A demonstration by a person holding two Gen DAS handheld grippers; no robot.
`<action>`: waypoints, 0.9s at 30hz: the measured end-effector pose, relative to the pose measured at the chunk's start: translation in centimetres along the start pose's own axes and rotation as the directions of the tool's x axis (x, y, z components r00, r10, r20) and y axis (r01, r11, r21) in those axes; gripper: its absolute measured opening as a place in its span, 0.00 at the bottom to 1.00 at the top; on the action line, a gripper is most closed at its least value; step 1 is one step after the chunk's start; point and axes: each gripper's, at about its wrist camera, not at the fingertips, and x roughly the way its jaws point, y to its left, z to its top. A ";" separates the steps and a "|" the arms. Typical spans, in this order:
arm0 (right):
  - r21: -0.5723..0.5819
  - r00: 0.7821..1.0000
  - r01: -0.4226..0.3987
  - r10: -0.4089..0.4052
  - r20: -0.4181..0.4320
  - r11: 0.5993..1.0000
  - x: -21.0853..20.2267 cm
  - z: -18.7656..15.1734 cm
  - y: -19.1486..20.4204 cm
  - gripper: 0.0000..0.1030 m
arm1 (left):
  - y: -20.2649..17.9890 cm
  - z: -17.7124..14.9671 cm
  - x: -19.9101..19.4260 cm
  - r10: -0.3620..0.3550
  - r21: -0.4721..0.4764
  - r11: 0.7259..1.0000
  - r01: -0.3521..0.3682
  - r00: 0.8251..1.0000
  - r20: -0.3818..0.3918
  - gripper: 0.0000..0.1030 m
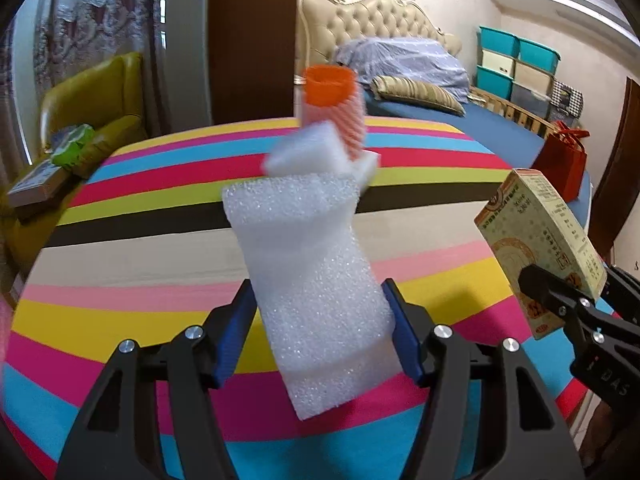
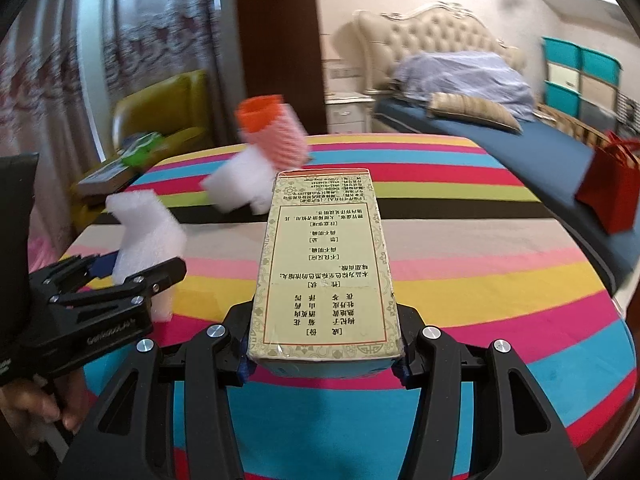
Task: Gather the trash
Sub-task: 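Carry the foam sleeve and beige cardboard box with both tools over the pink wastebasket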
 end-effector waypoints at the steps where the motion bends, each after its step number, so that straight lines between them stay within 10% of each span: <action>1: -0.013 1.000 -0.020 0.020 0.001 1.000 -0.1 0.0 1.0 0.49 | 1.0 -0.2 -0.5 0.011 -0.004 1.000 -0.011 1.000 0.009 0.60; 18: -0.234 0.981 -0.188 0.192 -0.007 0.954 0.1 0.5 14.6 0.49 | 14.5 -4.6 -8.4 0.159 -0.123 0.981 -0.150 0.985 0.061 0.60; 27: -0.310 0.929 -0.368 0.361 -0.083 0.877 1.9 2.4 23.8 0.49 | 23.2 -7.0 -14.7 0.297 -0.209 0.939 -0.272 0.949 0.101 0.60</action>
